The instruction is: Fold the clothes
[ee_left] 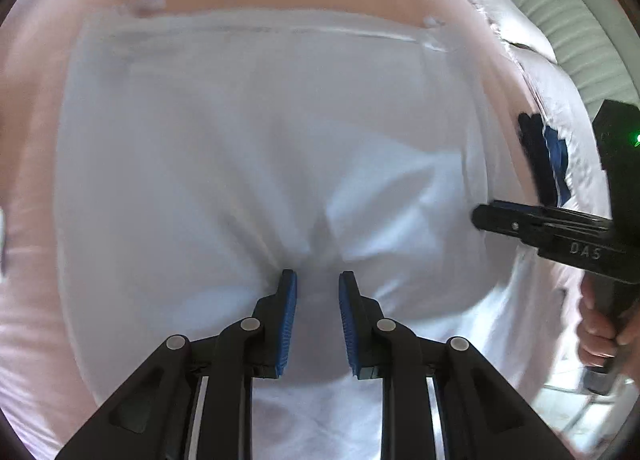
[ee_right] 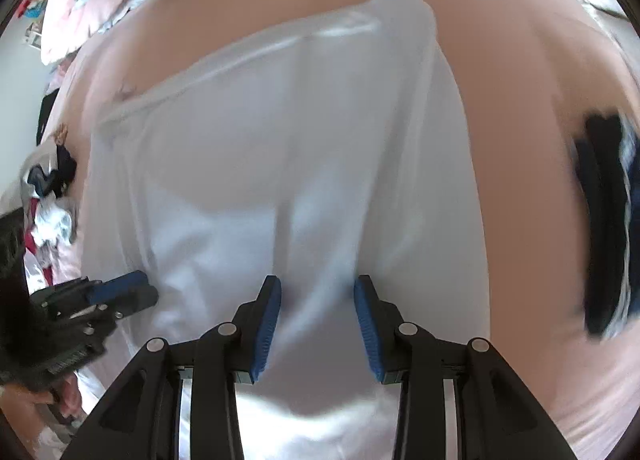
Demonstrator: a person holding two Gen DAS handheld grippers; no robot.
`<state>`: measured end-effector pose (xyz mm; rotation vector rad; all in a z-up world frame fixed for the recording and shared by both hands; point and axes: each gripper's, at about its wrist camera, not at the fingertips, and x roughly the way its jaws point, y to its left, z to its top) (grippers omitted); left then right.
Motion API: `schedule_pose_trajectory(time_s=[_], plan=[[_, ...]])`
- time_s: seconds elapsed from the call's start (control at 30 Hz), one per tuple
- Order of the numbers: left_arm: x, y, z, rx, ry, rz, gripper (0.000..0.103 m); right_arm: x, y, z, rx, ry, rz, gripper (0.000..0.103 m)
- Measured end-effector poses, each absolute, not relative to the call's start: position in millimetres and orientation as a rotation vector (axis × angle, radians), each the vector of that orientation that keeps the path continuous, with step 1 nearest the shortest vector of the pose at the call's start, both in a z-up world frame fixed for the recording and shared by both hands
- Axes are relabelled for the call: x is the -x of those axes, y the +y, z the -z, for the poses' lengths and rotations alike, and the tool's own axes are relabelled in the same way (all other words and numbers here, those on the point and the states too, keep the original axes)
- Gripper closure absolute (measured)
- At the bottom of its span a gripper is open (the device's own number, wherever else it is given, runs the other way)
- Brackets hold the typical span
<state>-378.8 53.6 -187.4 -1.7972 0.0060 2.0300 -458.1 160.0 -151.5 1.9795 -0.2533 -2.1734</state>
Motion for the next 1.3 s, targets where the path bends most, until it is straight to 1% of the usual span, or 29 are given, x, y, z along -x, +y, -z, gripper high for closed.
schedule_pose_trajectory(time_s=[0.07, 0.17, 0.23, 0.27, 0.33, 0.43, 0.53, 0.57, 0.63, 0.7, 0.77, 0.83, 0.87, 0.93, 1.03, 1.1, 1.13, 1.17, 1.23, 1.27, 1.3], plan=[[364.9, 55.6, 179.5, 1.773, 0.040, -2.070, 0.084, 439.4, 160.2, 145.5, -1.972, -0.278, 2.215, 0.066], [350.9, 54.0, 168.5, 1.732, -0.039, -2.082, 0.084, 413.7, 158.4, 133.6, -1.945, -0.326, 2.245, 0.066], [349.0, 56.6, 173.7, 1.785, -0.075, -2.063, 0.081, 393.4, 180.0, 136.8, -1.957, -0.298, 2.209, 0.066], [363.0, 67.6, 174.0, 1.802, -0.071, -2.063, 0.080, 383.3, 190.8, 138.4, -1.963, -0.283, 2.191, 0.066], [358.1, 66.7, 171.1, 1.745, -0.055, -2.110, 0.079, 365.4, 195.4, 147.5, -1.995, -0.225, 2.154, 0.065], [352.1, 60.2, 174.8, 1.726, -0.039, -2.132, 0.076, 346.6, 191.2, 143.2, -1.933, -0.136, 2.214, 0.065], [358.9, 66.0, 175.7, 1.695, -0.052, -2.165, 0.076, 350.2, 202.6, 135.8, -1.912, -0.340, 2.215, 0.065], [362.9, 68.9, 172.0, 1.666, -0.048, -2.192, 0.076, 355.2, 204.1, 134.2, -1.894, -0.370, 2.226, 0.065], [370.4, 73.4, 175.9, 1.685, -0.004, -2.214, 0.076, 364.9, 203.4, 134.9, -1.876, -0.386, 2.242, 0.065], [376.3, 76.8, 188.4, 1.759, 0.040, -2.211, 0.076, 372.5, 189.8, 146.8, -1.906, -0.334, 2.239, 0.065], [370.3, 83.6, 187.6, 1.736, 0.092, -2.210, 0.074, 365.9, 194.0, 139.9, -1.874, -0.268, 2.275, 0.065], [363.0, 89.6, 186.4, 1.712, 0.145, -2.208, 0.071, 348.3, 196.3, 143.3, -1.859, -0.242, 2.275, 0.065], [354.8, 89.3, 184.5, 1.700, 0.172, -2.208, 0.070, 339.5, 197.5, 145.0, -1.852, -0.229, 2.275, 0.065], [336.7, 88.4, 181.3, 1.675, 0.227, -2.203, 0.065, 321.9, 199.9, 148.4, -1.838, -0.204, 2.275, 0.065], [294.0, 80.9, 178.9, 1.653, 0.299, -2.222, 0.063, 287.4, 207.7, 147.9, -1.796, -0.198, 2.280, 0.065], [257.0, 64.1, 180.5, 1.716, 0.198, -2.238, 0.063, 253.2, 217.8, 149.0, -1.798, -0.218, 2.282, 0.065], [238.1, 56.2, 180.0, 1.729, 0.148, -2.249, 0.063, 232.4, 225.0, 149.0, -1.804, -0.259, 2.280, 0.065], [218.5, 51.1, 176.7, 1.692, 0.116, -2.268, 0.063, 213.0, 231.6, 148.7, -1.807, -0.297, 2.279, 0.064], [184.1, 48.4, 177.1, 1.689, 0.140, -2.268, 0.062, 186.1, 236.2, 145.5, -1.784, -0.307, 2.292, 0.064], [170.0, 48.1, 175.3, 1.664, 0.178, -2.302, 0.062, 180.6, 229.5, 150.2, -1.780, -0.300, 2.298, 0.064], [157.9, 46.3, 174.1, 1.664, 0.181, -2.319, 0.062, 174.0, 224.2, 154.2, -1.774, -0.292, 2.304, 0.064]])
